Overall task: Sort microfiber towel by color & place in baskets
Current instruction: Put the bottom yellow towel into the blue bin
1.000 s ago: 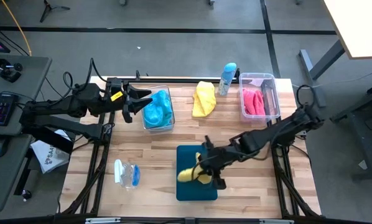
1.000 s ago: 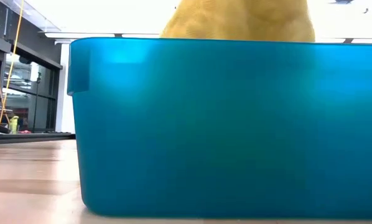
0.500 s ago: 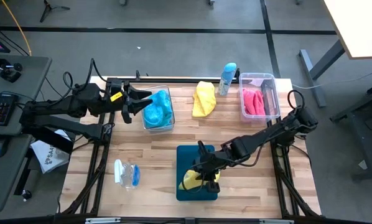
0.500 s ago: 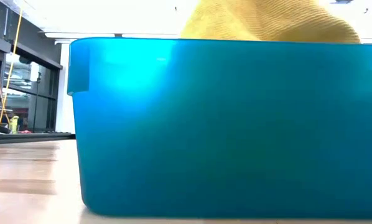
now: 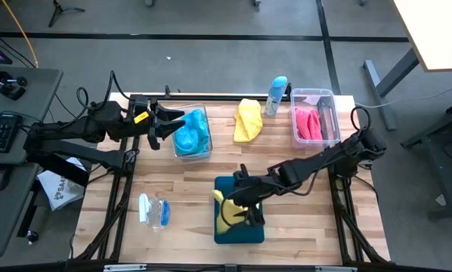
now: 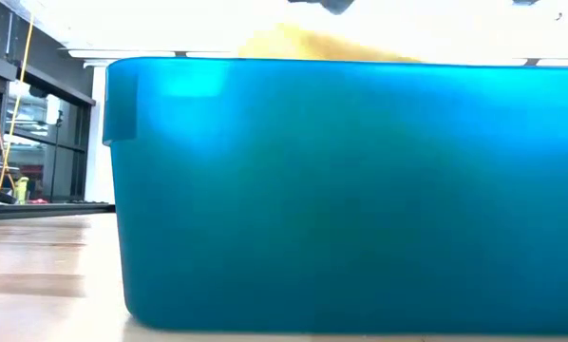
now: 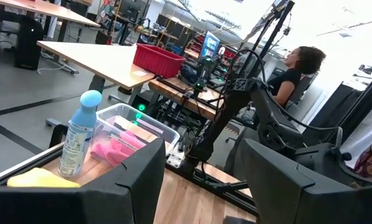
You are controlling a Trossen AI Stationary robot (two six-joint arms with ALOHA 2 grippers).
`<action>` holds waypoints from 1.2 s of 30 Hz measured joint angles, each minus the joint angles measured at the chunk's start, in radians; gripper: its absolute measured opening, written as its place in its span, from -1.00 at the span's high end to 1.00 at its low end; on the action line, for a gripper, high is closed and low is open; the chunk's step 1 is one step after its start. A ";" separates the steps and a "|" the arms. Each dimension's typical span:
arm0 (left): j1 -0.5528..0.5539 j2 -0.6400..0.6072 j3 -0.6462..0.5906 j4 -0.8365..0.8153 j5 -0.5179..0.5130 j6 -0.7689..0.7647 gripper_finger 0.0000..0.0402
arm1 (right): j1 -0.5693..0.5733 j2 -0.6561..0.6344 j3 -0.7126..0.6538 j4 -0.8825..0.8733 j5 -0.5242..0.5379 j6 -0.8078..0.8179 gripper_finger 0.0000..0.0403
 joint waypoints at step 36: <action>0.000 0.000 0.000 -0.030 -0.004 0.000 0.01 | -0.068 0.311 0.001 -0.248 0.057 -0.135 1.00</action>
